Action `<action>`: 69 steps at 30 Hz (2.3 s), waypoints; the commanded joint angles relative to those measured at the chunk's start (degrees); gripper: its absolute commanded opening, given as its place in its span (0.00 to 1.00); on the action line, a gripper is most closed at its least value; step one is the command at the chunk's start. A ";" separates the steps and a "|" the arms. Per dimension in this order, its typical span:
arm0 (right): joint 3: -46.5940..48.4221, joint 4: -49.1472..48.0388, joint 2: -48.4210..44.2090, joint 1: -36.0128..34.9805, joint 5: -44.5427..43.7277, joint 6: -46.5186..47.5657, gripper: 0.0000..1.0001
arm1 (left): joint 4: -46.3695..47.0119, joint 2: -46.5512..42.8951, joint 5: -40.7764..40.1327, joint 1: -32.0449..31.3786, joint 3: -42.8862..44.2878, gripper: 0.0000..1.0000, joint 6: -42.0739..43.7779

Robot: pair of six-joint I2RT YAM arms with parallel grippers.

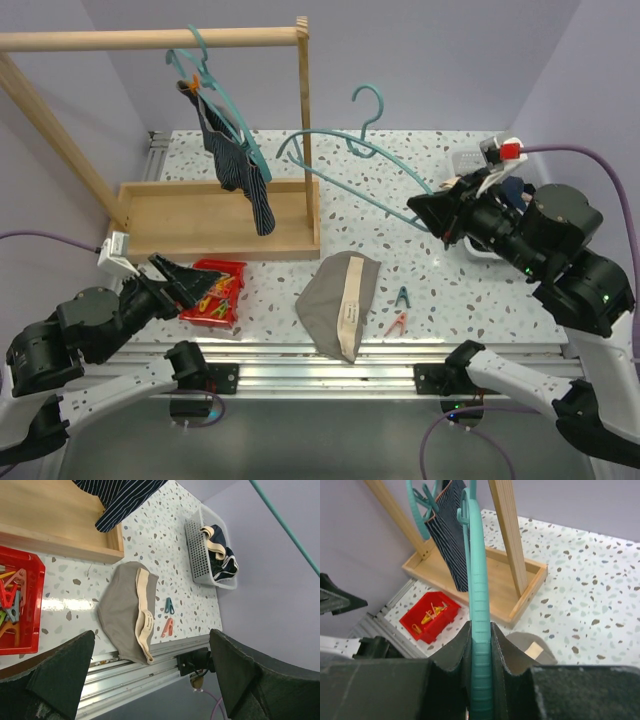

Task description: Remove the underwear clipped to the hanger

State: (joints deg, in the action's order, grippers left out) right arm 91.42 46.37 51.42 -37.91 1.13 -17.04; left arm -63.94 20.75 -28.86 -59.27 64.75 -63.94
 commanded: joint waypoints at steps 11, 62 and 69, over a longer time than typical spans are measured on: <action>18.60 -10.25 14.58 -3.21 -5.86 7.19 0.00 | 4.97 1.31 -1.11 0.03 -1.82 1.00 -0.92; 44.65 -1.02 51.51 -29.15 -53.68 0.78 0.15 | 4.26 -5.64 -2.08 0.03 -6.30 1.00 -5.14; 27.38 1.97 39.49 -29.24 -50.62 -4.05 0.95 | 6.46 -4.85 -1.64 -0.06 -7.71 1.00 -3.39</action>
State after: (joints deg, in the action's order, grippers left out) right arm 125.64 46.59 99.04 -67.07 -51.44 -16.86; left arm -60.47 15.44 -29.23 -59.27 57.84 -68.01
